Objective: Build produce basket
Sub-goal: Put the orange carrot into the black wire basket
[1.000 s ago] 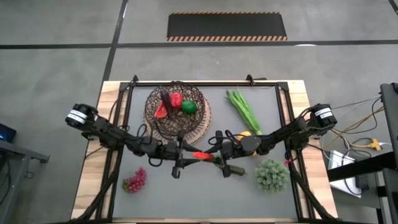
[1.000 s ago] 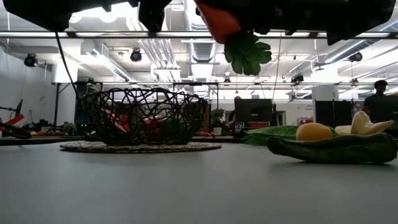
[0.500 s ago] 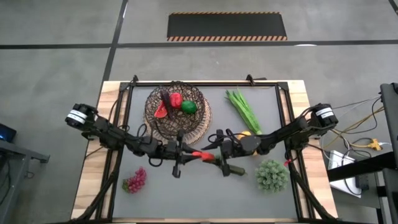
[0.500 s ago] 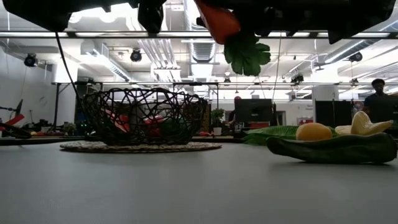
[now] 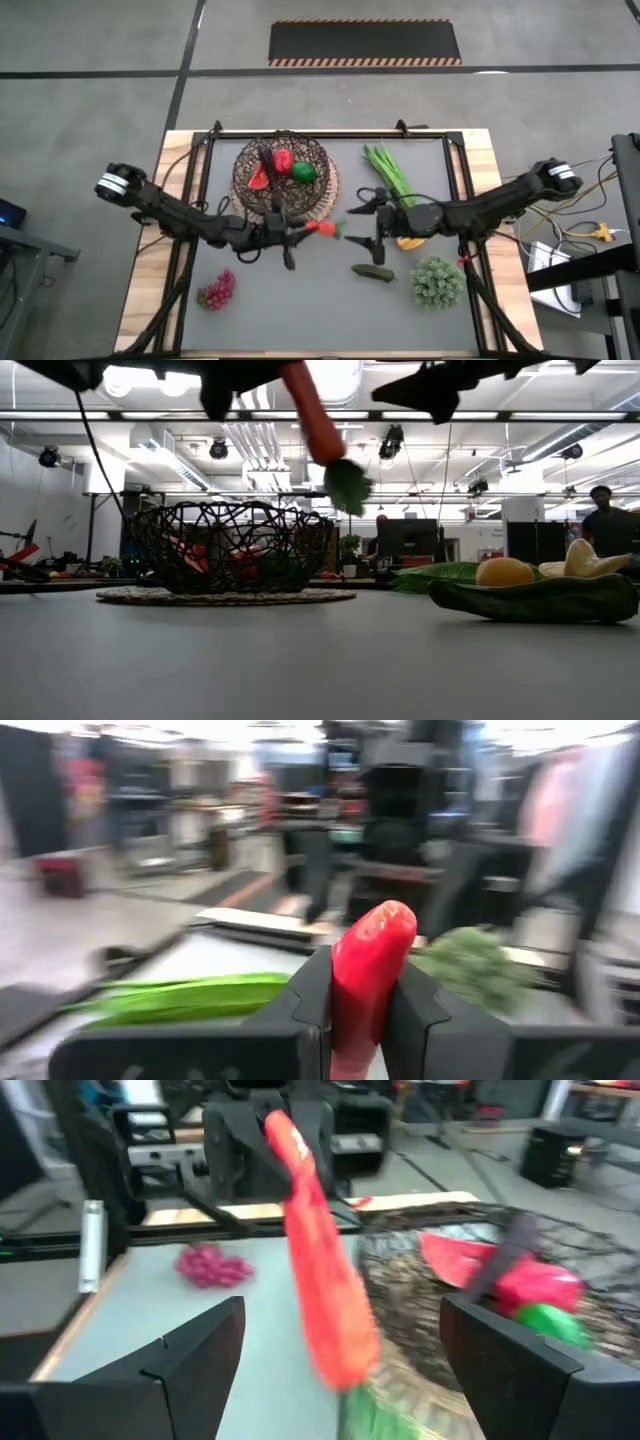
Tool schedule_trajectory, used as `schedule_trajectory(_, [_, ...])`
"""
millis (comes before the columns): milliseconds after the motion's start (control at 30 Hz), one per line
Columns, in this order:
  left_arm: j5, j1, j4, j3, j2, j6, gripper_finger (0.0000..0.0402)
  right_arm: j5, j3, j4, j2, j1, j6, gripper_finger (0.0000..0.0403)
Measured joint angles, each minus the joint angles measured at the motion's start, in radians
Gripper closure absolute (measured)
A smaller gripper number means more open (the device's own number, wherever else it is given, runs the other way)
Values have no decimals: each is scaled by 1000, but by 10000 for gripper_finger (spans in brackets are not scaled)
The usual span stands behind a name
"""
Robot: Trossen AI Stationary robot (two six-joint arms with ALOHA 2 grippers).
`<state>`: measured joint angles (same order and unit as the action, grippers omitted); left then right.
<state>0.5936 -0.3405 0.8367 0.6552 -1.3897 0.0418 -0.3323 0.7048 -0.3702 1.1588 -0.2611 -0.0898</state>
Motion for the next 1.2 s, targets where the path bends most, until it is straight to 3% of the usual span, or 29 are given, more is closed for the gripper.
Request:
schedule_trajectory(133, [180, 2, -80, 6, 95, -4, 368, -38, 0, 103, -86, 0, -3, 90])
schedule_trajectory(400, [212, 9, -97, 1, 281, -48, 368, -60, 0, 175, -145, 0, 34, 107])
schedule_trajectory(533, [355, 30, -227, -8, 330, -36, 368, -127, 0, 189, -132, 0, 82, 113])
schedule_trajectory(667, [510, 67, -439, -15, 325, 126, 368, -150, -1, 203, -106, 0, 103, 117])
schedule_trajectory(833, [515, 146, -574, -26, 256, 332, 368, -150, -1, 202, -95, 2, 126, 115])
schedule_trajectory(1200, [512, 256, -556, -19, 115, 346, 368, -151, -1, 205, -98, 6, 135, 124])
